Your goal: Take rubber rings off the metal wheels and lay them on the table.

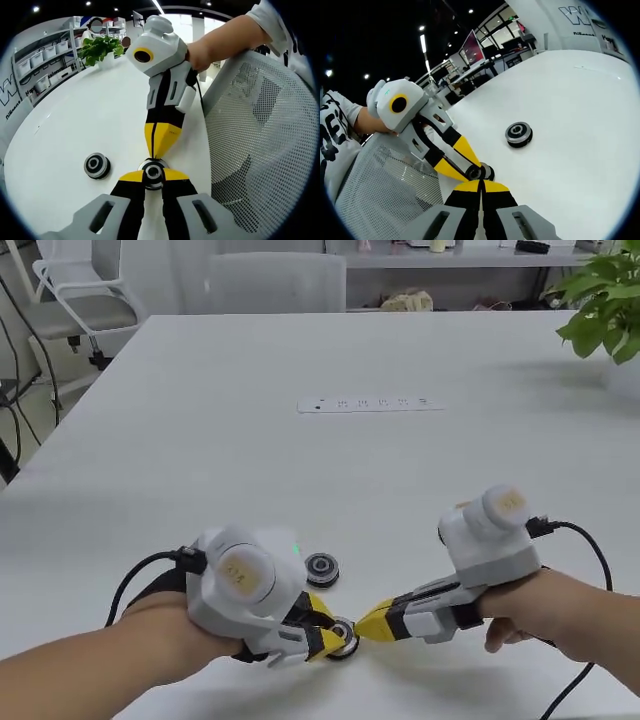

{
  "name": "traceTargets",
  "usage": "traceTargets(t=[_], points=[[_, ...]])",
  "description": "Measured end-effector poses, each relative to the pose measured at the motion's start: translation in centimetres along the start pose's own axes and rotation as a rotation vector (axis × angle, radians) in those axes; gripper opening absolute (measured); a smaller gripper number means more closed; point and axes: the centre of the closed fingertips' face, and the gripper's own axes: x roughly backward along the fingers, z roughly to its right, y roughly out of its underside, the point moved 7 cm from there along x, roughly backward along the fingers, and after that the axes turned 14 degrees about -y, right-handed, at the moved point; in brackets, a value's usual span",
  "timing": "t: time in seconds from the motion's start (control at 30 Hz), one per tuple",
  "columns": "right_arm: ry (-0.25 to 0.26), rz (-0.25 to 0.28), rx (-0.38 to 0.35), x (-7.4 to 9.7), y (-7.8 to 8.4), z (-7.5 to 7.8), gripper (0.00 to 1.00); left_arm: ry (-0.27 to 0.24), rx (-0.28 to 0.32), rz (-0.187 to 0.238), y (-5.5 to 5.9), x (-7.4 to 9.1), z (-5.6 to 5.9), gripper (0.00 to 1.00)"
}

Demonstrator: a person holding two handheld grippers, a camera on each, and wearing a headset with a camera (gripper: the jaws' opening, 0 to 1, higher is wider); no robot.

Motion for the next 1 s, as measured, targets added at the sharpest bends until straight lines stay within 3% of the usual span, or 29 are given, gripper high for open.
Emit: traceTargets(t=[0.67,0.73,0.8,1.0], points=[[-0.04,0.041,0.007,-0.7,-0.6,-0.5,0.0,0.001,0.007,0.004,0.0,0.0,0.0,0.06],[-0.118,0.076,0.005,-1.2,-1.0,-1.5,0.0,0.0,0.007,0.004,0.0,0.0,0.0,0.06],[-0.086,0.022,0.046,-1.2,-0.8,-1.5,0.0,0.0,0.007,0.005,0.0,0.0,0.0,0.07],[-0.052,0.032,0.043,-0.7,-0.5,-0.7,0.0,-0.002,0.009,0.008,0.0,0.1,0.0,0.07]])
